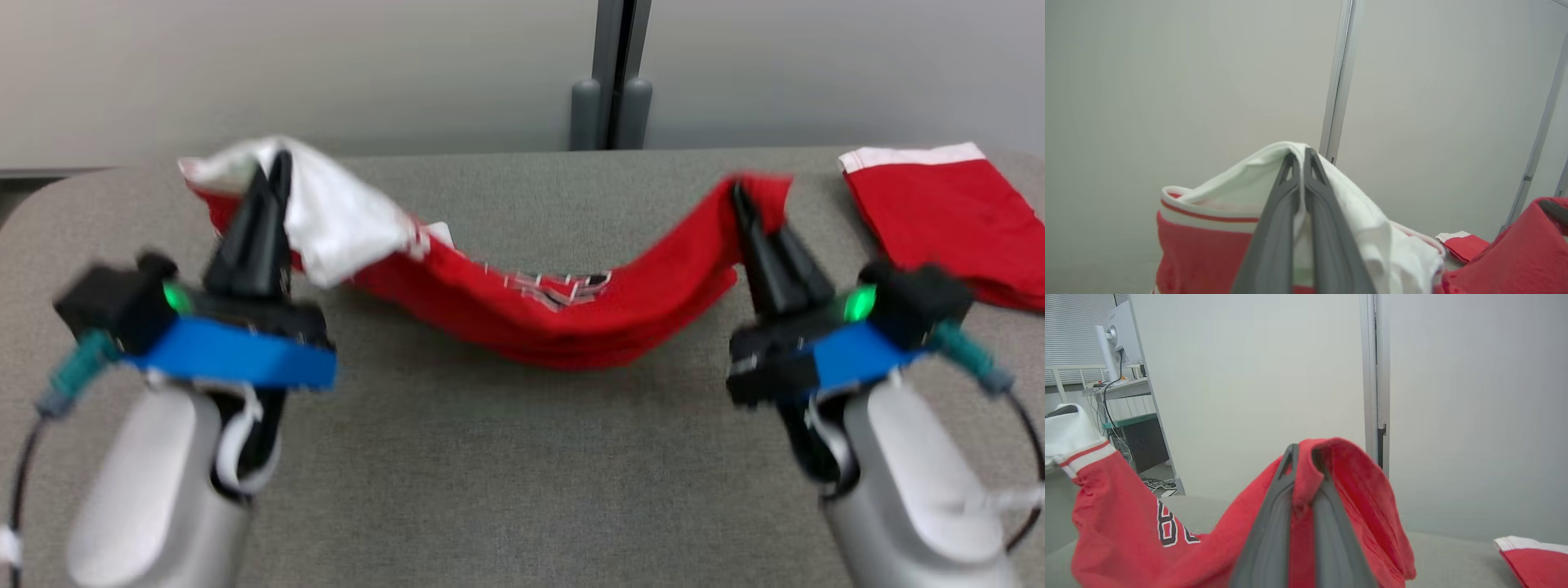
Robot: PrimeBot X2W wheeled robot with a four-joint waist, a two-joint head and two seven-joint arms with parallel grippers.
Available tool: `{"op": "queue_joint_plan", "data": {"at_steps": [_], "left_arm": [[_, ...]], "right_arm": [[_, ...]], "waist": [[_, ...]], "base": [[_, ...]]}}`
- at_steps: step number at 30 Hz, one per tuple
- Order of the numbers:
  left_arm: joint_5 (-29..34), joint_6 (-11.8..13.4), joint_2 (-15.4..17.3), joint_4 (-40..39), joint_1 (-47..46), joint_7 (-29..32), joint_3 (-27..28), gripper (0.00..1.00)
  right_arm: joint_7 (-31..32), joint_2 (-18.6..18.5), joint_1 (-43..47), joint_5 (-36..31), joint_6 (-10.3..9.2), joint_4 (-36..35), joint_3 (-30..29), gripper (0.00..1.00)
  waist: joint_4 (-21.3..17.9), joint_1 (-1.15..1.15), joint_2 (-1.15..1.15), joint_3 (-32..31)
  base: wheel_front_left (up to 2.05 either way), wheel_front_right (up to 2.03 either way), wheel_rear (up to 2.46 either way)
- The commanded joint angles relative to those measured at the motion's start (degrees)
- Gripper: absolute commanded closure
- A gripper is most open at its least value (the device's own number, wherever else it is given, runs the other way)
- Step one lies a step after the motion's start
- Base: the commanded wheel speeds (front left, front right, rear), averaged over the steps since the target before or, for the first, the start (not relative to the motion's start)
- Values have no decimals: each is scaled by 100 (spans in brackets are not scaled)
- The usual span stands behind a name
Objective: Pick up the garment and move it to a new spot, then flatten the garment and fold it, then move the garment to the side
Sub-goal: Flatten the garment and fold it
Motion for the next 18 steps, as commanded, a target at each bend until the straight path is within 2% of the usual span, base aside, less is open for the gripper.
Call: {"op": "queue_joint_plan", "data": {"at_steps": [1, 8, 14, 18], "left_arm": [[-39, -4, 126, 56, -419, 70, -49, 100], [-219, -5, 619, 690, -2560, 325, -243, 100], [-438, -5, 872, 1454, -4481, 466, -527, 100], [-550, -5, 918, 2090, -5721, 417, -744, 100]], "right_arm": [[72, -47, -412, 31, 3, 94, -29, 100], [358, -127, -2640, 310, 3, 974, -148, 100], [455, -176, -4534, 493, 3, 1955, -330, 100], [458, -259, -5691, 606, 3, 2696, -453, 100]], "waist": [[-43, 0, 0, 206], [-127, 0, 0, 1022], [-185, 0, 0, 1730], [-208, 0, 0, 2042]], "base": [[0, 0, 0], [0, 0, 0], [0, 0, 0], [0, 0, 0]]}}
